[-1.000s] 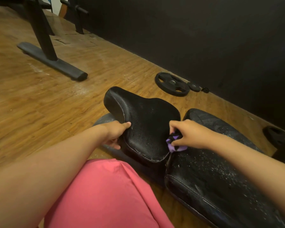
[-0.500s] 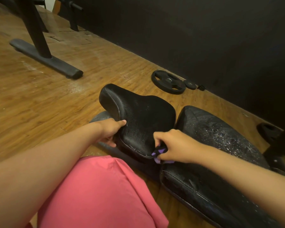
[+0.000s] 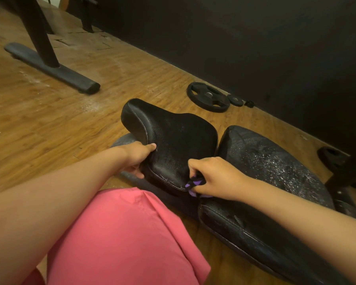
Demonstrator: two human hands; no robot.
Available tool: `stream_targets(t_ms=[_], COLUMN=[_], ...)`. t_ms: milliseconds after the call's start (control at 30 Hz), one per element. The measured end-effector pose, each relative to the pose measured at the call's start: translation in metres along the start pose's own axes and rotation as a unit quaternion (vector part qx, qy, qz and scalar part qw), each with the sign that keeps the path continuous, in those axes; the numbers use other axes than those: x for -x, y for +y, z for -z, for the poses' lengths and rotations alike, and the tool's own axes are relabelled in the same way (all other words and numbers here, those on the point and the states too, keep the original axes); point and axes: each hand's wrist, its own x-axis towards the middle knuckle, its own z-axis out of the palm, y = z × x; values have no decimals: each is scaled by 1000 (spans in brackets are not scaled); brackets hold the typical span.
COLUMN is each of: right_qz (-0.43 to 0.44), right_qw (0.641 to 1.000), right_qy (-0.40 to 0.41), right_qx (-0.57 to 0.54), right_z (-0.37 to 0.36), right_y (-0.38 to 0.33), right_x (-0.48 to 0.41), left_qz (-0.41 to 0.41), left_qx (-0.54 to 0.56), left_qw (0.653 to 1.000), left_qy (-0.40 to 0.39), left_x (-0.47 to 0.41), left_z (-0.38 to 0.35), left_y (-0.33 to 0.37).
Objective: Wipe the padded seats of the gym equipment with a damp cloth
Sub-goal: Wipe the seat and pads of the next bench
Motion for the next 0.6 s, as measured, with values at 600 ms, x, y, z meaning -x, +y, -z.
stream_targets(t_ms=[600], right_qz=[33], right_qw=[998], right_qy=[51], right_qx=[-6], right_z=[-1], right_y=[-25], right_x=[-13], left_qz=[-6], left_qx=[40], left_qw=[999], left_qy=[-24], left_x=[14], left_z=[2], left_y=[0])
